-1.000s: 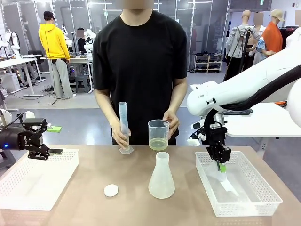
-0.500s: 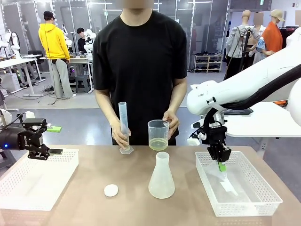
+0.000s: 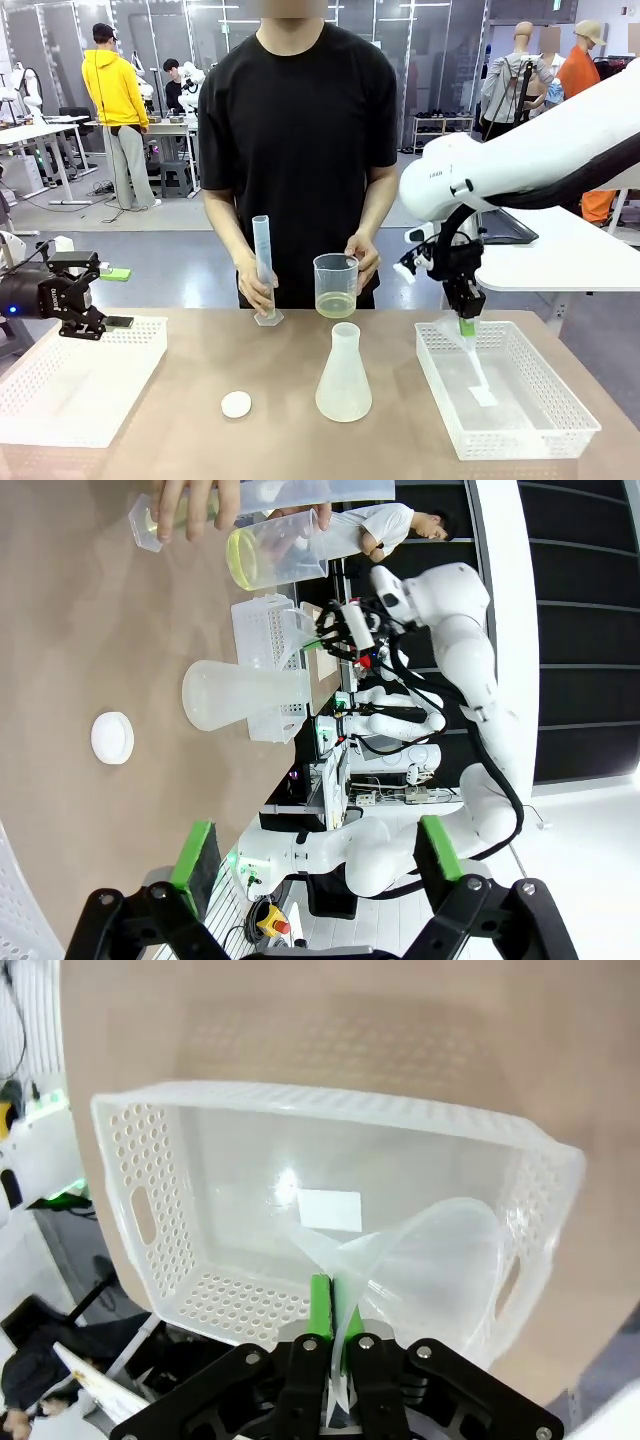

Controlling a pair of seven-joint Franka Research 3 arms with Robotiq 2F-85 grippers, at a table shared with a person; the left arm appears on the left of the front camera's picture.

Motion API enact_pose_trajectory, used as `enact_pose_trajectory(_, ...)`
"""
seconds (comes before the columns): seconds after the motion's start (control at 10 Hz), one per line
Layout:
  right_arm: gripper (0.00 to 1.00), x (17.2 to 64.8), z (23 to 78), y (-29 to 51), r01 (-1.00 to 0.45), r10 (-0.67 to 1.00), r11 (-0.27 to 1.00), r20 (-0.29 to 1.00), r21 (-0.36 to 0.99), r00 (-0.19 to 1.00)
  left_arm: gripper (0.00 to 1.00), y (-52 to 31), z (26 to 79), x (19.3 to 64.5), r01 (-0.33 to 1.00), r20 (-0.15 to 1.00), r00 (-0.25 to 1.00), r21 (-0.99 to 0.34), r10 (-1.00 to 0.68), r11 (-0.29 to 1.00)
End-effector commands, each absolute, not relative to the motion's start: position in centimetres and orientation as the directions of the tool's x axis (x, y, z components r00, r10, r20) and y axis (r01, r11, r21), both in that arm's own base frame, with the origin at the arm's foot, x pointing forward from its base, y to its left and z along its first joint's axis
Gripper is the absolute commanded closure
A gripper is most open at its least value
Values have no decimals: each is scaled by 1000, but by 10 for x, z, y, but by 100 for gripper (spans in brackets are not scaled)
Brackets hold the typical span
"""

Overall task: Prepare the solutions needed for the experiment.
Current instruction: Pick up the Plastic Funnel and insert it into the Big flask.

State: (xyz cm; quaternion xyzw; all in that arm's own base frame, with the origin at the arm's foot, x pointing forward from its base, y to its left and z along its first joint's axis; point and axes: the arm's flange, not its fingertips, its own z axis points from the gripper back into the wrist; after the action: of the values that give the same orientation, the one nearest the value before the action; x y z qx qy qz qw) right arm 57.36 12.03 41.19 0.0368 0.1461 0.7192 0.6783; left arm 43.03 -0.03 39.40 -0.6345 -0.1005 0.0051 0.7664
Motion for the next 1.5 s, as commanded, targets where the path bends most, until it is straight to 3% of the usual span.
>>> enact_pose_trajectory(0.0,100,538,437,124,-993,979,38,-203,107,15,0,-1,396,432,142,166,976,-976,143,166)
enact_pose_trajectory(0.4,100,488,523,130,-952,973,130,-150,-279,176,0,-1,396,432,142,166,976,-976,143,166)
enact_pose_trajectory(0.7,100,453,558,134,-874,971,169,-73,-455,226,0,-1,396,432,142,166,976,-976,143,166)
enact_pose_trajectory(1.0,100,444,556,133,-868,970,206,-18,-452,240,0,-1,396,432,142,166,976,-976,143,166)
enact_pose_trajectory(1.4,100,447,575,137,-879,977,166,-48,-446,208,0,-1,396,432,142,166,976,-976,143,166)
